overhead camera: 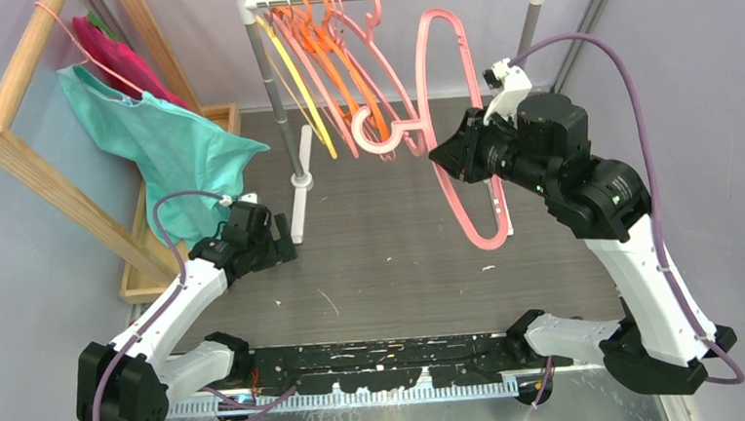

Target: Organize the hangers

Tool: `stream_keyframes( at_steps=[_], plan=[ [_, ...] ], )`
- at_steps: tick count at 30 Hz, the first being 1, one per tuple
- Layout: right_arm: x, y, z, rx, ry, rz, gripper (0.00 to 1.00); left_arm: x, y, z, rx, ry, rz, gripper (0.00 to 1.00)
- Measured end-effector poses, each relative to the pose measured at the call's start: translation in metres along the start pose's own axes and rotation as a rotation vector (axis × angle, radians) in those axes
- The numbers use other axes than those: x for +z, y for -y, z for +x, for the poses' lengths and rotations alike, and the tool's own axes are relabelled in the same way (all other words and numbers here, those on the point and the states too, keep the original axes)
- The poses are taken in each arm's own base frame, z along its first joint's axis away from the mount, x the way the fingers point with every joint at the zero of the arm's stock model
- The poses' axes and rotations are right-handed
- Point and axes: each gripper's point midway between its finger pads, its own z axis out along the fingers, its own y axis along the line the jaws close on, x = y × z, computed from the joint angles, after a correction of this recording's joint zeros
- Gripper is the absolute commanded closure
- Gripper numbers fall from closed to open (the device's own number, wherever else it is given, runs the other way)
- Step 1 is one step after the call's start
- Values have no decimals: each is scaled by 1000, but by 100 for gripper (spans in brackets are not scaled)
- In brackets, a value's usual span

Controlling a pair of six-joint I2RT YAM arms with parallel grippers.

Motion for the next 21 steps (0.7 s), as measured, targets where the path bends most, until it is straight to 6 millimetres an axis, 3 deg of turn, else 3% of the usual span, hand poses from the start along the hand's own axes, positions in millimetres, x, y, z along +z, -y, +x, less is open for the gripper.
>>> stream_keyframes(
  at_steps=[9, 15, 21],
  plan=[
    [12, -7, -40, 21, 73, -29, 99, -4, -2, 1, 1, -1, 0, 2],
    [23, 6, -52, 80, 87, -55, 99, -4, -3, 2, 2, -4, -3, 2],
    [32, 34, -75, 233, 137, -156, 99, -5, -3, 3, 2, -6, -4, 2]
  ],
)
